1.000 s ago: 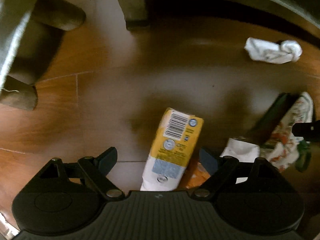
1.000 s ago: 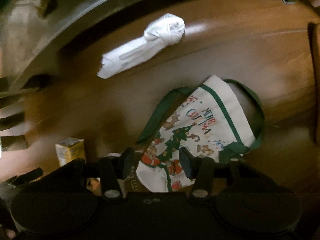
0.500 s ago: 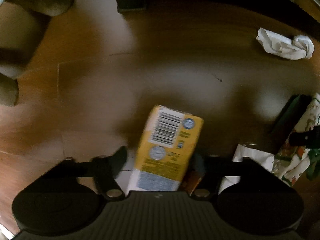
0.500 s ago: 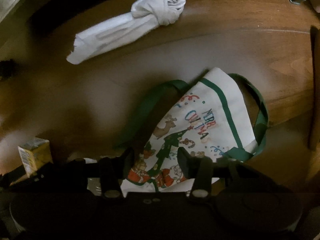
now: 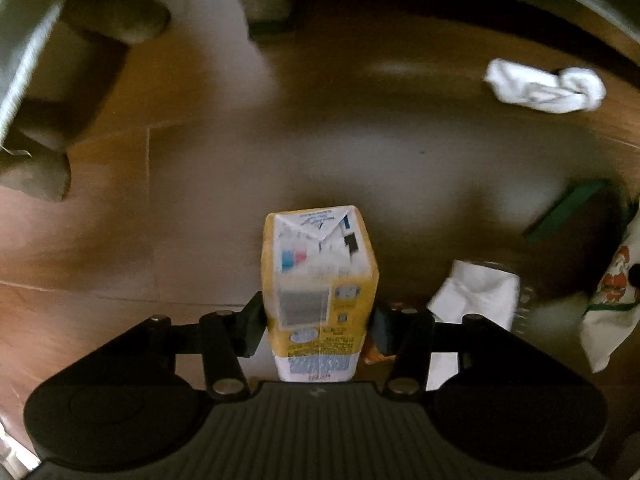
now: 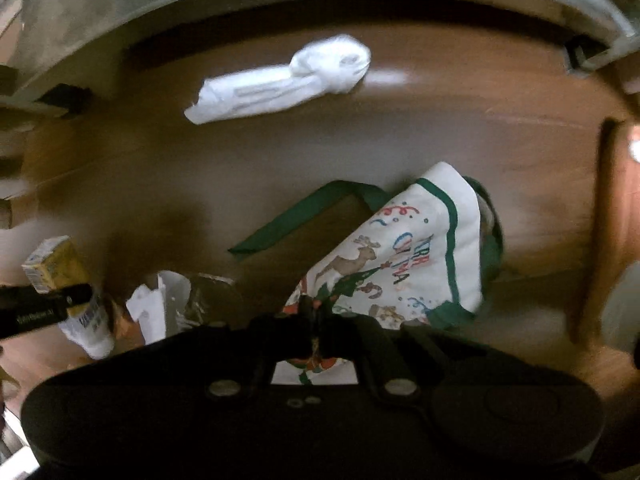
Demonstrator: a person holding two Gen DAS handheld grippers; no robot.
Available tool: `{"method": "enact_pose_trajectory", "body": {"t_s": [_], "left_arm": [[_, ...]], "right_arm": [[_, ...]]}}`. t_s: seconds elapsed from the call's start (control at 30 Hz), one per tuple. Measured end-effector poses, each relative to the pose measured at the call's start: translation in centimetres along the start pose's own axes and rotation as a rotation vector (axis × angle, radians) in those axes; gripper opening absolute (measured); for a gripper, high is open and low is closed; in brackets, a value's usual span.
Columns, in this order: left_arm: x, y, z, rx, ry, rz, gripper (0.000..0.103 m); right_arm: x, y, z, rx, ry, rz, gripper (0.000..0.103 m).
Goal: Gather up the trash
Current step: 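Lift the juice carton and tote bag up toward the teal bin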
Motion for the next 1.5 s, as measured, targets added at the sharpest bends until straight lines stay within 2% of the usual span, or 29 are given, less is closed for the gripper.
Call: {"method": "enact_pose_trajectory", "body": {"t_s": [0.2, 0.47, 0.67, 0.77, 0.9, 1.0, 1.27, 1.5], "left_arm": [[-6.2, -1.6, -0.9, 0.058, -0.083, -0.001, 0.050], [-17.6, -3.0, -2.0, 0.121, -0.217, 0.023, 0.051], [-27.5, -5.0, -4.5, 0.114, -0.368, -0.006, 0.051], [-32.2, -5.8, -6.3, 0.071, -0.452, -0.008, 0.051], [-38.3, -6.6, -8.4, 0.002, -0.571, -0.078, 0.051], [-42.8, -7.4, -10.1, -0.003, -0.650, -0.101, 0.051], [-54.7, -9.7, -13.7, 0.028, -0.860, -0.055, 0.051], [-63.5, -11.2, -13.7, 0.012, -1.009, -0.027, 0.051]], "right_arm": [[-5.8, -1.3, -0.9, -0.027, -0.093, -0.009, 0.002], [-15.6, -0.8, -4.2, -0.135, -0.255, 0.060, 0.002], [-24.7, 1.3, -8.1, -0.331, -0.451, 0.078, 0.002], [-29.2, 1.9, -9.8, -0.358, -0.541, 0.107, 0.002], [-34.7, 1.7, -12.1, -0.384, -0.660, 0.140, 0.002], [-38.8, 1.6, -13.7, -0.416, -0.752, 0.145, 0.002], [-51.1, 2.7, -15.5, -0.534, -1.003, 0.070, 0.002], [-62.3, 5.2, -15.1, -0.596, -1.225, 0.041, 0.002]]}}
Point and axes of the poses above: each gripper's, at about its wrist camera, not at the fingertips, and x roughly the way its jaws point, y to its left, z to its top, the point moved 10 cm from there along x, roughly the way its jaws point, and after that the axes turned 9 degrees about y, right-handed, at the moved point
